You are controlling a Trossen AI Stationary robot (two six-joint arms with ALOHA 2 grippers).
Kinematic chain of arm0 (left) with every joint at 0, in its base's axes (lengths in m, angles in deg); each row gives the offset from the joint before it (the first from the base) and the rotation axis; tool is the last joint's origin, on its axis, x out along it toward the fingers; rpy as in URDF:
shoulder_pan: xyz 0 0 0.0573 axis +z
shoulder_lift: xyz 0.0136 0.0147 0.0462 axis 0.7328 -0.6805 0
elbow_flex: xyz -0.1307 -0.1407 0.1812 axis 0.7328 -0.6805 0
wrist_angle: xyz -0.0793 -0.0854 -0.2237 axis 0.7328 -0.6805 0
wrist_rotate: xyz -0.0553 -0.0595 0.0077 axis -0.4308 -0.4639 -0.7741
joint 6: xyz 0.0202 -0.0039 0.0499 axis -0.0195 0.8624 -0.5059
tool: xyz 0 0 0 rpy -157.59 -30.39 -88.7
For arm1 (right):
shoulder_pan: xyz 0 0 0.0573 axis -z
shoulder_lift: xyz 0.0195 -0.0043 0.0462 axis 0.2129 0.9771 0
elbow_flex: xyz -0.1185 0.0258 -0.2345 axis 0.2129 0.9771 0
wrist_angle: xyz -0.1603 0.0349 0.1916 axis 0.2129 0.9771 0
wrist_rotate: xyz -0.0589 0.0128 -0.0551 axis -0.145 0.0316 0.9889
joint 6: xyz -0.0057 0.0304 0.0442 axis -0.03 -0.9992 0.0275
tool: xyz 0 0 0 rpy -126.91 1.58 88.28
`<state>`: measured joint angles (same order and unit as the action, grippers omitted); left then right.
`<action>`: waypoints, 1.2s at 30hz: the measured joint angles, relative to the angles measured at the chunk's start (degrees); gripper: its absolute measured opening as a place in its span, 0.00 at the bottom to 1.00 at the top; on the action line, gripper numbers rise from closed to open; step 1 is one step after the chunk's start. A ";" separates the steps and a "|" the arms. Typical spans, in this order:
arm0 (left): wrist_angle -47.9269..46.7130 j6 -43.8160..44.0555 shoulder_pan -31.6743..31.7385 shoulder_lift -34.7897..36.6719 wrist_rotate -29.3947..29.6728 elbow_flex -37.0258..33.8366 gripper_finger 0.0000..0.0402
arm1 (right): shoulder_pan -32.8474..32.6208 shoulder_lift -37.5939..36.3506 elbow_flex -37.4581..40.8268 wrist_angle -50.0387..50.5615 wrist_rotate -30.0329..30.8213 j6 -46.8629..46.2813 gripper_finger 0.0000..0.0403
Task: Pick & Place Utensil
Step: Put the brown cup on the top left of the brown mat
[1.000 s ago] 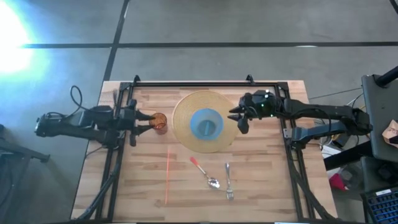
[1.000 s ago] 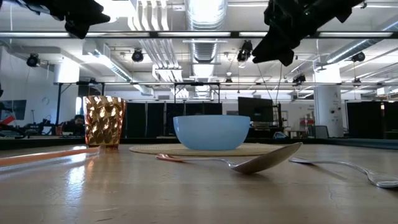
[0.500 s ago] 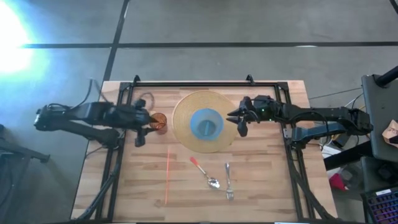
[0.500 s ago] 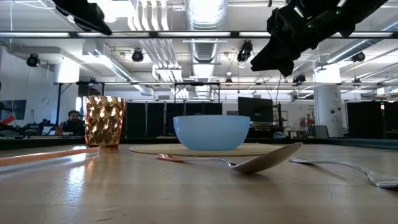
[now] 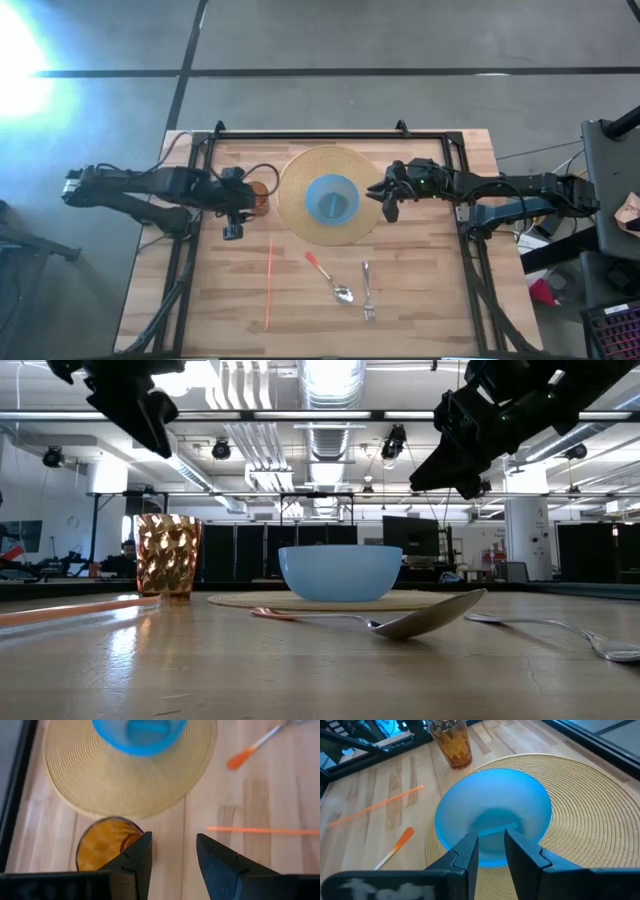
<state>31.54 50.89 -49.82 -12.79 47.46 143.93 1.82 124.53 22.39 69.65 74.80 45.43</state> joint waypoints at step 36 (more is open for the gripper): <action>-2.08 3.87 6.01 -16.15 2.22 -0.06 0.37 | -0.85 0.00 -0.30 -0.85 0.04 -0.49 0.22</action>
<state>29.47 54.76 -43.81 -28.94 49.67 143.87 0.96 124.53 22.09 68.81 74.84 44.94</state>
